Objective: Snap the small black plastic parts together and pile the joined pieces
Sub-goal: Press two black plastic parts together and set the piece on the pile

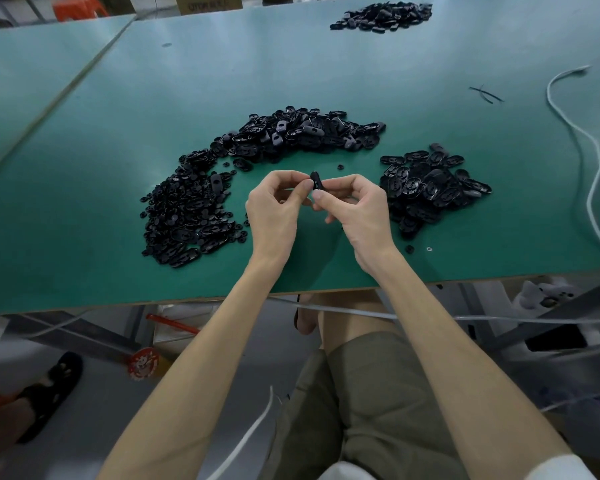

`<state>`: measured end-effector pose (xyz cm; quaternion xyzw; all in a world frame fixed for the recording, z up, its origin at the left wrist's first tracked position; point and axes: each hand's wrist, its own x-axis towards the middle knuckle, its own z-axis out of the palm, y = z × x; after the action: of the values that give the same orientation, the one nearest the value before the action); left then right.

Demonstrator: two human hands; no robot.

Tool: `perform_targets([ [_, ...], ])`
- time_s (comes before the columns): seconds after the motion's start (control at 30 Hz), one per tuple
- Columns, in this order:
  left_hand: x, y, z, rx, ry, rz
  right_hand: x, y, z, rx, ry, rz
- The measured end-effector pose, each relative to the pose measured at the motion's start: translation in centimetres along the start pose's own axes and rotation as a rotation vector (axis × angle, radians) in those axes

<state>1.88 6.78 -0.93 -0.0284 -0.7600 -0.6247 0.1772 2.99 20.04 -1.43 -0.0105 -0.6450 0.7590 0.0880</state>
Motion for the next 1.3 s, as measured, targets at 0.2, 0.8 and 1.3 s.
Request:
perform_targets([
  [0.2, 0.0, 0.0, 0.0, -0.005, 0.001, -0.018, 0.0, 0.0, 0.0, -0.002, -0.01, 0.009],
  [0.8, 0.1, -0.3, -0.2, -0.078, -0.037, -0.045, 0.1, 0.0, -0.3, 0.002, -0.018, 0.018],
  [1.3, 0.4, -1.0, -1.0, -0.204, -0.219, -0.089, 0.0, 0.1, -0.5, 0.007, -0.011, -0.019],
])
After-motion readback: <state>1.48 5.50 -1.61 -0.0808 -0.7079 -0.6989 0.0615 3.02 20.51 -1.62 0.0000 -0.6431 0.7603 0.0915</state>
